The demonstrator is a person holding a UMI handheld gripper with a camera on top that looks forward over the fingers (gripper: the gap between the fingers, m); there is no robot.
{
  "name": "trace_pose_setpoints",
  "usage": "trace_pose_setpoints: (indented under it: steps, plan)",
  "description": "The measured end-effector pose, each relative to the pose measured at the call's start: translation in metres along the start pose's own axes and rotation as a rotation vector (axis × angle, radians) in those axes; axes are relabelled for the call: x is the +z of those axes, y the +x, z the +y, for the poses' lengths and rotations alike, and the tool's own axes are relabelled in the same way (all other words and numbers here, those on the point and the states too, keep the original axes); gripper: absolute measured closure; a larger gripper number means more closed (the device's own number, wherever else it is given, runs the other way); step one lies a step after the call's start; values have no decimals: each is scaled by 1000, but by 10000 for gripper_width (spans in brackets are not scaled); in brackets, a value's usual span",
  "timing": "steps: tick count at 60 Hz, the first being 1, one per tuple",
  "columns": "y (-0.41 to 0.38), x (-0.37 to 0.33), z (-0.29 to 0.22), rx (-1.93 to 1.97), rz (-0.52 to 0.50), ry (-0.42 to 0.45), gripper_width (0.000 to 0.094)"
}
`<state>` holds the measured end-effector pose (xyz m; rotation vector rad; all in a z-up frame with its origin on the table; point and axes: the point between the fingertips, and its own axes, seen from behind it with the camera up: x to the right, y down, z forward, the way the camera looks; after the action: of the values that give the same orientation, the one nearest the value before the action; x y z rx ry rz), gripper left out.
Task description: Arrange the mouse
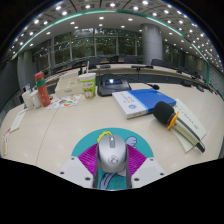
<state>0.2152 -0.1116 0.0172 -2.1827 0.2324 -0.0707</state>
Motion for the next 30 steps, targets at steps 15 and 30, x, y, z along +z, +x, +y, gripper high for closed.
trace_pose_setpoints:
  steps: [15,30]
  plan:
    - [4,4,26,-25,-16,-60,251]
    - [-11,-84,6,-60,19,-20,80]
